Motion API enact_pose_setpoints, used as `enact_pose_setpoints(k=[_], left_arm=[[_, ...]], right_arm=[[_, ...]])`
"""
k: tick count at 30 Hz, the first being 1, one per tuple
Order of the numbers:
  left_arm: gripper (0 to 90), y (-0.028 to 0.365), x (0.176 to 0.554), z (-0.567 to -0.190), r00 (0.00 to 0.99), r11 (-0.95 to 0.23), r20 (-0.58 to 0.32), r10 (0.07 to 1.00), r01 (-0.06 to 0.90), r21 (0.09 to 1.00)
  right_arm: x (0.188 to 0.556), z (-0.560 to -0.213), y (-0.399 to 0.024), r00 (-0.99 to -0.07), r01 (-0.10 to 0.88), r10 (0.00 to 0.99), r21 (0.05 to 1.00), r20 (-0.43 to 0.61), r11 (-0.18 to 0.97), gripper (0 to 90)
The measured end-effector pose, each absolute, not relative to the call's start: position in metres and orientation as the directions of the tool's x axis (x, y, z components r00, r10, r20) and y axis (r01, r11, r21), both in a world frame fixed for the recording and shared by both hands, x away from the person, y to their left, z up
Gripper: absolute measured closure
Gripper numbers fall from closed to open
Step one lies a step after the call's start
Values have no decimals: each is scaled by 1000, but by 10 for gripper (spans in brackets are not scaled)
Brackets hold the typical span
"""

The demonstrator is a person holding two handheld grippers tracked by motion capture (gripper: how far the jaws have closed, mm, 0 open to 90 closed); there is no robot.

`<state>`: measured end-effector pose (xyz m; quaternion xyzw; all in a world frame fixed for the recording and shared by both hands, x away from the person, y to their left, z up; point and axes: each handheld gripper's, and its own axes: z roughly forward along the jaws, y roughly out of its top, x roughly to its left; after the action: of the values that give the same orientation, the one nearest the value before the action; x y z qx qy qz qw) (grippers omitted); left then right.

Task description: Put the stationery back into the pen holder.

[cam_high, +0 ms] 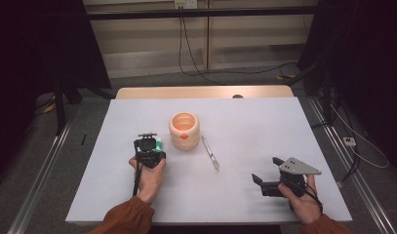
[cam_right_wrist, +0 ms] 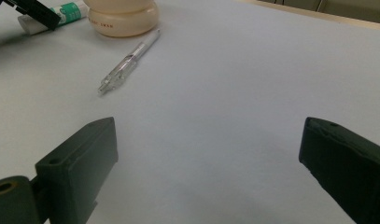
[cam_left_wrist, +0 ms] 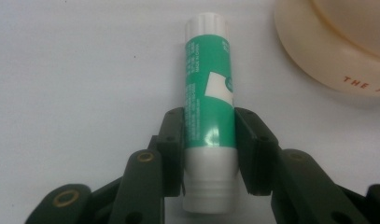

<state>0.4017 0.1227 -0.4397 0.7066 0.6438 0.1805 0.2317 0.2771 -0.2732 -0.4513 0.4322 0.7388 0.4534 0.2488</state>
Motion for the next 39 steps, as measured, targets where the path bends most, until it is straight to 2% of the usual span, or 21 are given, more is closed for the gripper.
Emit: enact_pose_setpoints(k=[11,25,30,39], left_arm=[[658,140,404,-435,169,-50,-150,974,811,583],[659,154,400,-424,254,-87,-192,948,786,612],[659,163,396,-419,279,-89,-194,940,752,653],[659,180,390,-410,304,-105,-187,934,735,670]], right_arm=[[277,-451,-273,-502,414,865,884,25,215,42],[277,-452,-273,-502,414,865,884,24,216,42],[278,-452,-273,-502,415,864,883,24,217,41],[278,-452,-273,-501,416,865,884,25,216,42]])
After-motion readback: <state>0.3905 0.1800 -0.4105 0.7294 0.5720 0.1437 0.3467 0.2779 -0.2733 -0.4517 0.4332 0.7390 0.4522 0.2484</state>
